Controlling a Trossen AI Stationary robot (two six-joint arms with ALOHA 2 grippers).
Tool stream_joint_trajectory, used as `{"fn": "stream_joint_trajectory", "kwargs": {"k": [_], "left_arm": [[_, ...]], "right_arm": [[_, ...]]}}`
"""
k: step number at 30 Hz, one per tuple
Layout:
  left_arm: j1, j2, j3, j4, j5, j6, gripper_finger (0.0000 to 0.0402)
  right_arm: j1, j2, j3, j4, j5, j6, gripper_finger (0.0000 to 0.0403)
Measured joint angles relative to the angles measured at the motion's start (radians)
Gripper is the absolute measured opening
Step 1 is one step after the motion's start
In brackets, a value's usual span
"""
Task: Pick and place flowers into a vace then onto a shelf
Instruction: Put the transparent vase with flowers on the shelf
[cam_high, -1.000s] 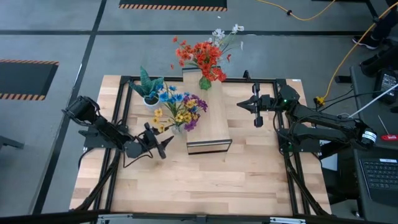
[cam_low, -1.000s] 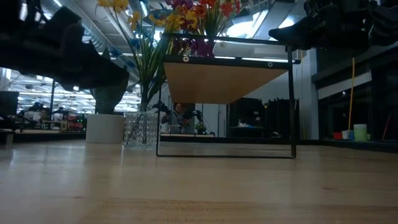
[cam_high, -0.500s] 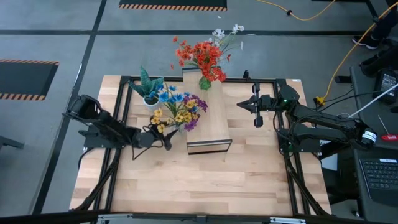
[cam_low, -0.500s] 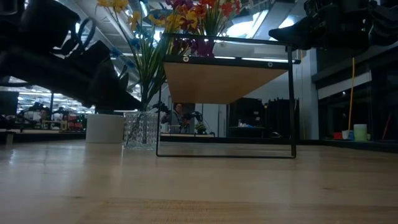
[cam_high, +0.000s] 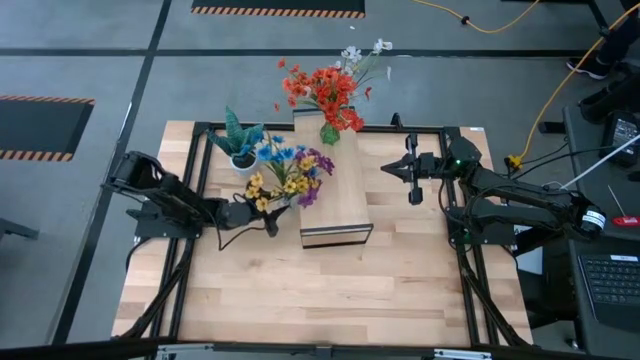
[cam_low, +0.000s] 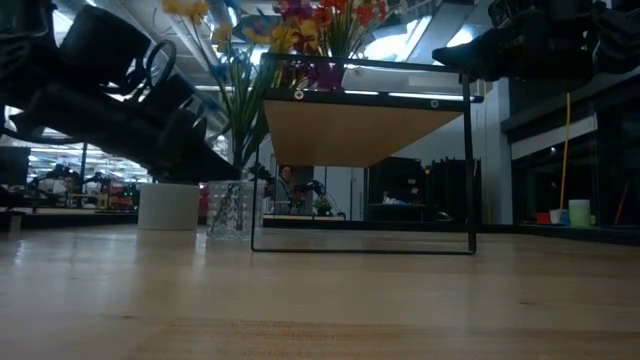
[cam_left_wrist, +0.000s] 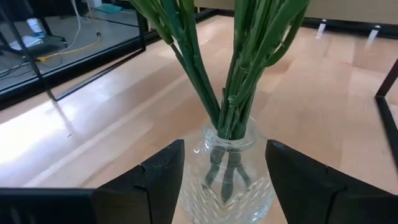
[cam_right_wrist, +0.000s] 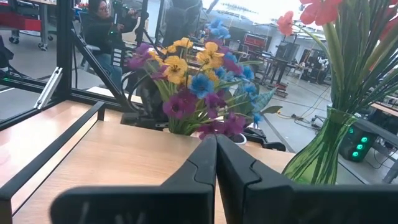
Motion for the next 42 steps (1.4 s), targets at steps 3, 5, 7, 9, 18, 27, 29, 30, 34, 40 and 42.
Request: {"fn": "stream_joint_trajectory", "kwargs": {"k": [3,5,7,9,18,27,29,30,34,40,42], "left_arm": [[0.017,0.000,0.000,0.019,0.017,0.045,0.0219],[0.025,0.000,0.003,0.018,0.014,0.073,0.0219],[0.032,0.000,0.003,0.019,0.013,0.091,0.0219],[0.038,0.000,0.003,0.019,0.014,0.092,0.0219],[0.075,0.000,0.006,0.022,0.078,0.100,0.0219],[0.131,0.000,0.006,0.025,0.136,0.100,0.0219],[0.142,0.000,0.007,0.025,0.145,0.100,0.0219],[0.147,0.000,0.007,0.025,0.147,0.100,0.0218],[0.155,0.000,0.007,0.025,0.146,0.141,0.0192],[0.152,-0.001,0.007,0.022,0.147,0.149,0.0113],[0.148,-0.001,0.007,0.019,0.147,0.149,0.0113]], "right_arm": [[0.000,0.000,0.000,0.000,0.000,0.000,0.0012],[0.000,0.000,0.000,0.000,0.000,0.000,0.0012],[0.000,0.000,0.000,0.000,0.000,-0.003,0.0012],[0.000,0.000,0.000,-0.006,0.000,-0.014,0.0012],[0.000,0.035,0.000,-0.002,0.000,-0.042,0.0012],[0.000,0.095,0.000,0.062,0.001,-0.043,0.0012],[0.000,0.102,0.000,0.070,0.001,-0.043,0.0012],[0.000,0.103,0.000,0.071,0.001,-0.043,0.0012],[0.000,0.105,0.000,0.072,0.001,-0.043,0.0012],[0.000,0.105,0.000,0.072,0.001,-0.043,0.0012],[0.000,0.105,0.000,0.072,0.001,-0.043,0.0012]]}}
